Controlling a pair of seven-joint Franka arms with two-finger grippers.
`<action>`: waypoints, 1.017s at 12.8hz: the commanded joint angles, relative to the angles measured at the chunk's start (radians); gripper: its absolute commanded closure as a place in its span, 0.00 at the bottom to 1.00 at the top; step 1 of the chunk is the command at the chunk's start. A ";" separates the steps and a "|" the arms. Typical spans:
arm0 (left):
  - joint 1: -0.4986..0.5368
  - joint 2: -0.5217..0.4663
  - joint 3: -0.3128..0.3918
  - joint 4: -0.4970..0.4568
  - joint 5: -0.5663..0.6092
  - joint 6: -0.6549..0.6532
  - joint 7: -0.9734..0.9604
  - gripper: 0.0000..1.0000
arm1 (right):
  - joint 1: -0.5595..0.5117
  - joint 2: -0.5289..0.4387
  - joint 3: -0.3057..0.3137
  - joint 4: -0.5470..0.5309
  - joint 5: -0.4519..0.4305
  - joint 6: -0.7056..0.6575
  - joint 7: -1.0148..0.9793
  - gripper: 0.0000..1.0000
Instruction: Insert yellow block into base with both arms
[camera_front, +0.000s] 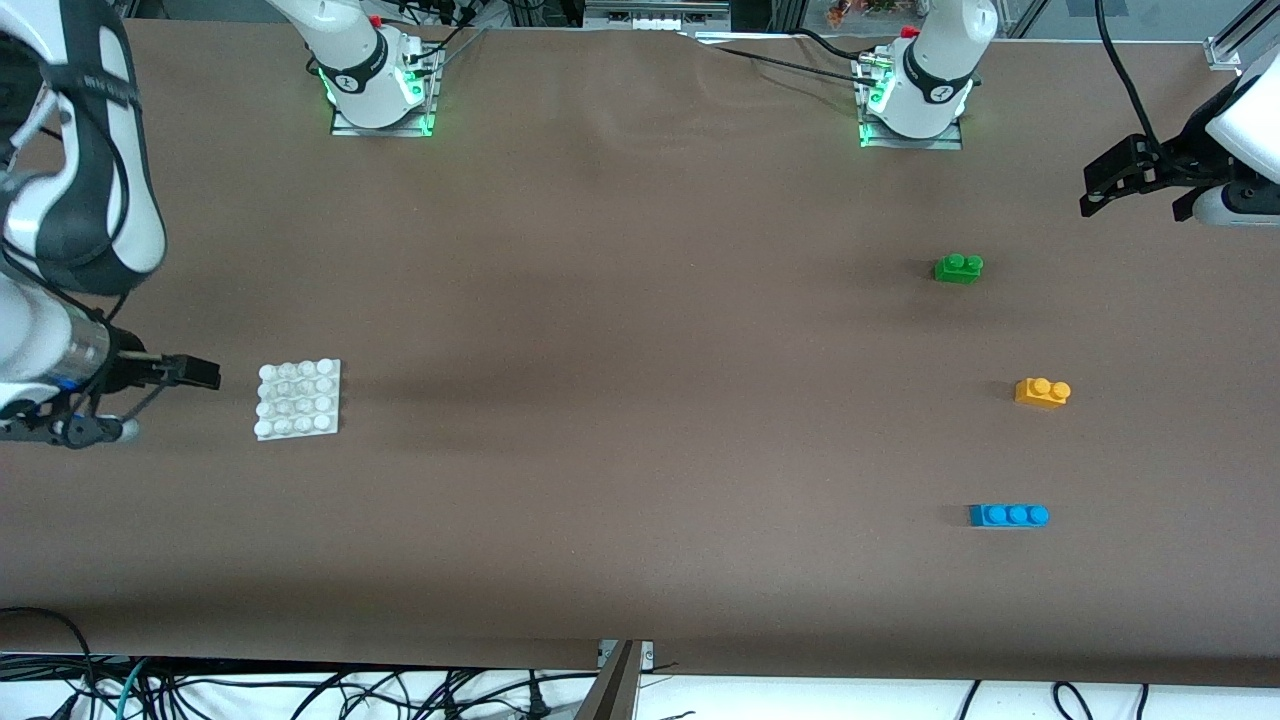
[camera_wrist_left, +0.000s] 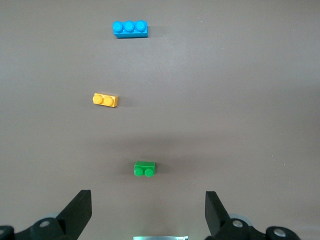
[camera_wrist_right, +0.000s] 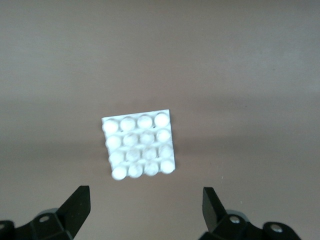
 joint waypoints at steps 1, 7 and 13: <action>0.005 0.002 -0.010 0.015 0.001 -0.019 0.004 0.00 | -0.016 0.044 0.007 -0.089 -0.008 0.148 -0.024 0.01; 0.004 0.002 -0.013 0.017 0.003 -0.019 0.003 0.00 | -0.016 0.125 0.007 -0.198 -0.023 0.333 -0.082 0.01; 0.005 0.002 -0.008 0.015 0.003 -0.019 0.004 0.00 | -0.013 0.183 0.008 -0.201 -0.023 0.354 -0.096 0.01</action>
